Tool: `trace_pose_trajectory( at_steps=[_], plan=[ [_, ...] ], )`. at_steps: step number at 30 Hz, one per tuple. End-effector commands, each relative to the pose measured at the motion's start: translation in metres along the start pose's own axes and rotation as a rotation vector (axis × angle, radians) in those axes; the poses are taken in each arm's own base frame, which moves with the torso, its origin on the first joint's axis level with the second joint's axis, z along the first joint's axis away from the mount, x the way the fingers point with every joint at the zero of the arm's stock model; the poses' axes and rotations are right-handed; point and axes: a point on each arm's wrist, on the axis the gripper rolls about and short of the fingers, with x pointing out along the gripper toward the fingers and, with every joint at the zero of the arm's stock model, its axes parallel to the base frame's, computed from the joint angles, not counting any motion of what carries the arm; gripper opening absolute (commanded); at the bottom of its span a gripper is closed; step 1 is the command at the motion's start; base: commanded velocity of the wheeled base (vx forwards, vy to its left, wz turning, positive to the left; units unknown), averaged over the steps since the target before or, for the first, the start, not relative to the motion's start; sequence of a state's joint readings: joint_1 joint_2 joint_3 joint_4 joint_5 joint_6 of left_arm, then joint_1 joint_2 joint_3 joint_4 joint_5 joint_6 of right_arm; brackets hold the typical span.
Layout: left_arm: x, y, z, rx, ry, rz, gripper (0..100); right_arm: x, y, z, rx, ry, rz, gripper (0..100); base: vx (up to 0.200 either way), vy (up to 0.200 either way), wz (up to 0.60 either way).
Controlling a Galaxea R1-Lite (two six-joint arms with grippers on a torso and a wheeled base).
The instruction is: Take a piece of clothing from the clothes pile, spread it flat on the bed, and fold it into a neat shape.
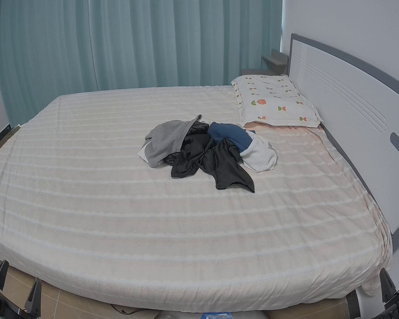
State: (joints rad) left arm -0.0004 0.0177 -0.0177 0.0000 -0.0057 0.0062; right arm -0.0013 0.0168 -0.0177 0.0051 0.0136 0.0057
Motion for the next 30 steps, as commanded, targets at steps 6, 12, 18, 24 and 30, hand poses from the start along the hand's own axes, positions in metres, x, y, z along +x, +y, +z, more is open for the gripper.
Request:
trace_pose_trajectory(
  at_steps=[6,12,18,24,30],
  plan=[
    [0.000,0.000,-0.005,0.000,0.000,0.000,100,-0.006,0.000,0.039,0.031,-0.090,0.022,100,0.000,0.000,0.00],
    [0.000,0.000,-0.005,0.000,0.000,0.000,100,0.030,0.003,0.064,0.038,0.154,0.140,100,0.000,0.000,0.00],
    [0.000,0.000,-0.005,0.000,0.000,0.000,100,0.100,0.009,0.065,0.077,0.495,0.213,100,0.000,0.000,0.00],
    [0.000,0.000,-0.005,0.000,0.000,0.000,100,0.192,0.032,0.051,0.163,0.677,0.256,100,0.000,0.000,0.00],
    [0.000,0.000,-0.005,0.000,0.000,0.000,100,0.276,0.068,0.029,0.282,0.710,0.238,100,0.000,0.000,0.00]
  ],
)
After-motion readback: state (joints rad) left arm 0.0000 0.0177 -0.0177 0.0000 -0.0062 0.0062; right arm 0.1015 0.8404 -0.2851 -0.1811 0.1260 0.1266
